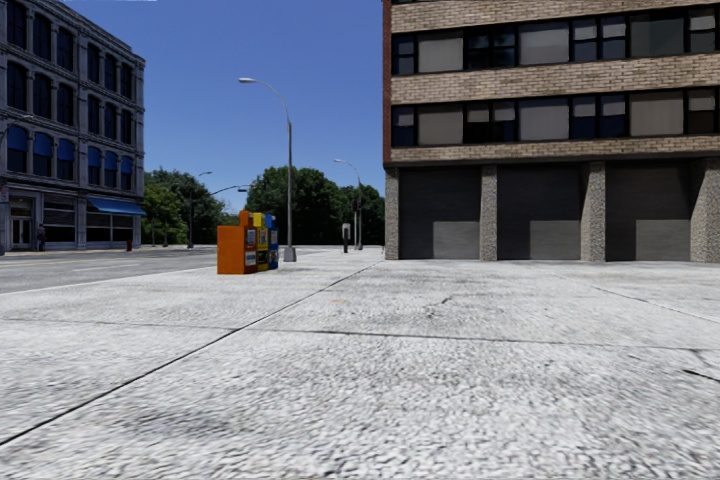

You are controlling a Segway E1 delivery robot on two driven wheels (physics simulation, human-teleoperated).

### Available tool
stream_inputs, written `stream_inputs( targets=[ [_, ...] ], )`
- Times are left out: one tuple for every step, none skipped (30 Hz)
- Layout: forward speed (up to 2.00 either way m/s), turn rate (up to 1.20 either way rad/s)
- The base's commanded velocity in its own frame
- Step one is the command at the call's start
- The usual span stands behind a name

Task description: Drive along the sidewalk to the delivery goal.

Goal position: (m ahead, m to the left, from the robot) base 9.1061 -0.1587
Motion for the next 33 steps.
stream_inputs(
  targets=[
    [1.46, 0.28],
    [1.46, 0.28],
    [1.46, 0.28],
    [1.46, 0.28],
    [1.46, 0.27],
    [1.46, 0.27],
    [1.46, 0.18],
    [1.46, 0.13],
    [1.46, 0.10],
    [1.46, 0.10],
    [1.46, 0.10],
    [1.46, 0.09],
    [1.46, 0.09],
    [1.46, 0.09],
    [1.46, 0.09],
    [1.46, 0.09],
    [1.46, 0.10],
    [1.46, 0.10],
    [1.46, 0.16],
    [1.46, 0.18],
    [1.46, 0.18],
    [1.46, 0.18],
    [1.46, 0.13],
    [1.46, 0.00],
    [1.46, 0.00],
    [1.46, 0.00],
    [1.46, 0.00],
    [1.46, 0.00],
    [1.46, 0.00],
    [1.46, 0.00],
    [1.47, 0.00],
    [1.47, 0.00],
    [1.47, 0.00]
  ],
)
